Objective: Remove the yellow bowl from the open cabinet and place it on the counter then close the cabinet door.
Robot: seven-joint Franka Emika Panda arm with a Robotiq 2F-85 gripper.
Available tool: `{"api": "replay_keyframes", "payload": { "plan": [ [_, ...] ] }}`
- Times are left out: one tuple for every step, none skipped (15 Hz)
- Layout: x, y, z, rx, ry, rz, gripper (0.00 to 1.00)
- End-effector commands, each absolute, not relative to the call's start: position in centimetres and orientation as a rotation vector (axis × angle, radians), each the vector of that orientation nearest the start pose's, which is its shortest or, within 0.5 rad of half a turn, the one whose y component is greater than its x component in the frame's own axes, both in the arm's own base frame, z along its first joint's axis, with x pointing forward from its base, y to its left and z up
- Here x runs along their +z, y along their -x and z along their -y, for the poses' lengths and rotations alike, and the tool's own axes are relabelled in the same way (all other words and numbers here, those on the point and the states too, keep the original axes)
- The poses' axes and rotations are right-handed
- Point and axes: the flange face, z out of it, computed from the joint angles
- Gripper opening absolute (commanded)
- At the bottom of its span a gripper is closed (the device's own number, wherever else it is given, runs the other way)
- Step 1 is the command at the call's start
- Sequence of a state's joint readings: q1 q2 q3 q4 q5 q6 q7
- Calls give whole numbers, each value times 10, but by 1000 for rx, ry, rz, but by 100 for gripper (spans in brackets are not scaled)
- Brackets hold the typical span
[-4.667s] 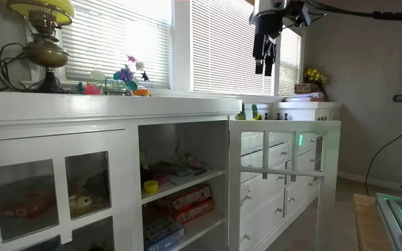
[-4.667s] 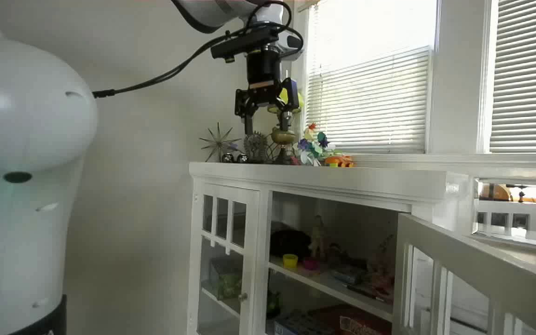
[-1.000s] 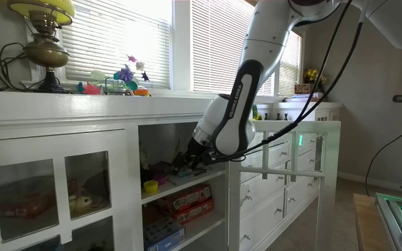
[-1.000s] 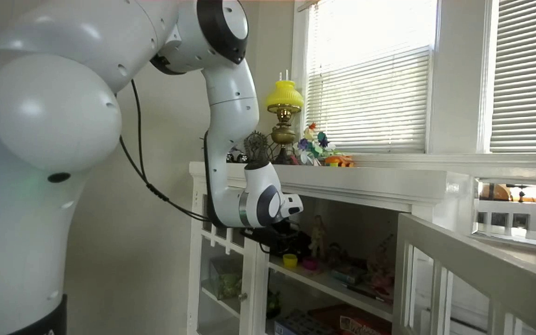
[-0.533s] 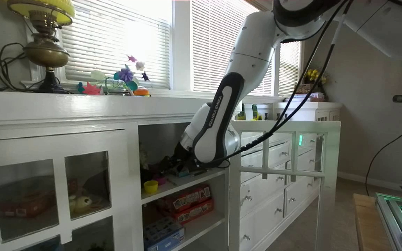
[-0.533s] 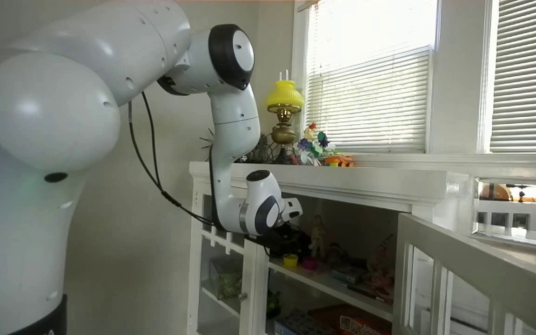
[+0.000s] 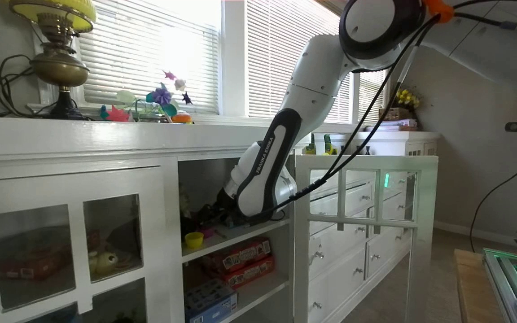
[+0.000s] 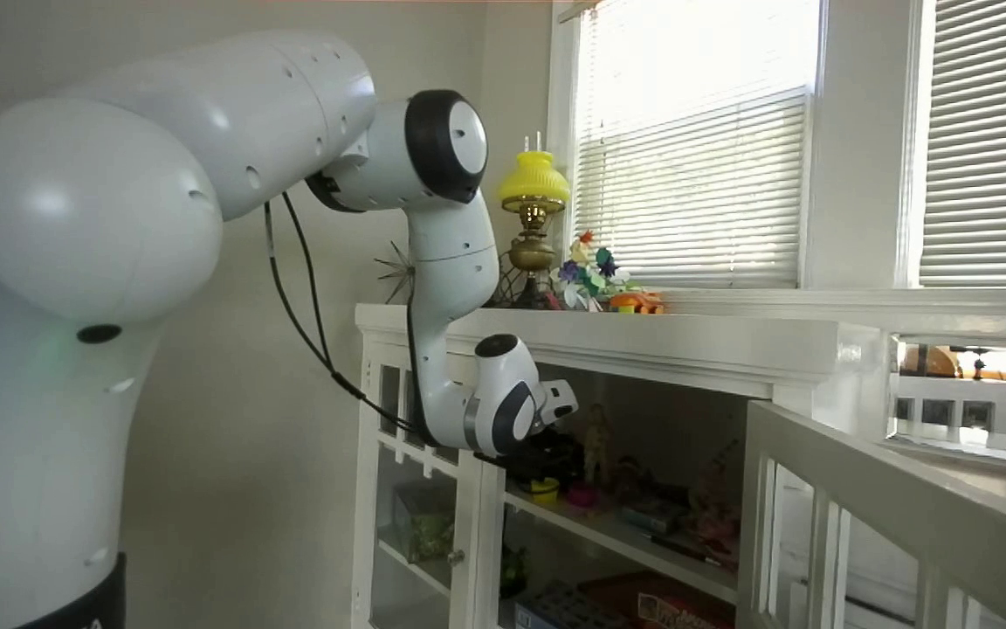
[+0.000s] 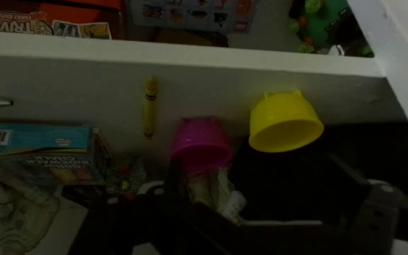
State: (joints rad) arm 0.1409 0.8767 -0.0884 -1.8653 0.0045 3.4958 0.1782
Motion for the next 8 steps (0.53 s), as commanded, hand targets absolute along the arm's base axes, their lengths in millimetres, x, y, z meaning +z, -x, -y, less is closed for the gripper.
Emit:
{"api": "replay_keyframes", "payload": {
  "plan": [
    [122,-672,-44,-1196,2861,-94,100],
    [120,-674,-44,-1193,2859,-92,100],
    [118,-676,-45,-1195,2856,-94,100],
    [116,-677,-45,-1198,2856,-95,100],
    [115,-679,-46,-1196,2854,-98,100],
    [113,-679,-47,-1195,2855,-100,100],
    [112,-680,-47,-1195,2856,-105,100],
    [110,-681,-47,-1196,2859,-111,79]
  ]
}}
